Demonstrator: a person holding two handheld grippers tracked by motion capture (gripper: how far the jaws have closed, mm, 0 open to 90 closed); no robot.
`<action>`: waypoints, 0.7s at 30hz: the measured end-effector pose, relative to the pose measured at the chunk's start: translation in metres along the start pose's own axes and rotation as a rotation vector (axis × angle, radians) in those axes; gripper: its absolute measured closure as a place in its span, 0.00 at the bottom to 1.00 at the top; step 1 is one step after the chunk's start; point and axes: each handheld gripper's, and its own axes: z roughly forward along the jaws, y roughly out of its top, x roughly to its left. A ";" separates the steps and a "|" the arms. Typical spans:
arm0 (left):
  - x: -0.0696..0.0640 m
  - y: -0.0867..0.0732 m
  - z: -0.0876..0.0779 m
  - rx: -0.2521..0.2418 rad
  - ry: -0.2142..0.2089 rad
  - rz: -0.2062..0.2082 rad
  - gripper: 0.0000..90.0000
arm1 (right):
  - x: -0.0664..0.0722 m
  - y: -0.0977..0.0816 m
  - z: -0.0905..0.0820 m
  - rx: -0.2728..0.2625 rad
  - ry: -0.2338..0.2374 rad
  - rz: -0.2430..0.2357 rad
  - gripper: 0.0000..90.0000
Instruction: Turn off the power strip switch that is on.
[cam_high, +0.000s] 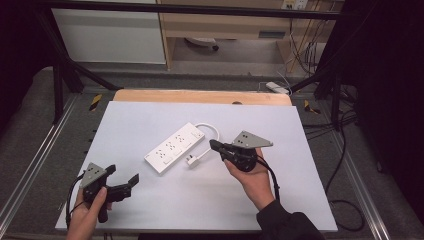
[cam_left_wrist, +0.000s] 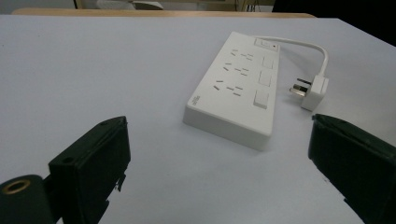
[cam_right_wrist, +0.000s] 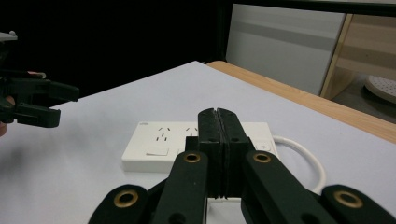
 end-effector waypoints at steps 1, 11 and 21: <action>0.000 0.000 0.000 0.000 0.000 0.000 0.06 | 0.000 0.000 0.001 -0.002 0.002 0.000 1.00; 0.000 0.000 0.000 0.002 -0.003 0.004 0.06 | 0.005 0.002 0.013 -0.001 0.020 0.012 1.00; 0.000 0.000 0.001 0.002 -0.004 0.006 0.06 | 0.010 0.007 0.023 0.010 0.036 -0.005 1.00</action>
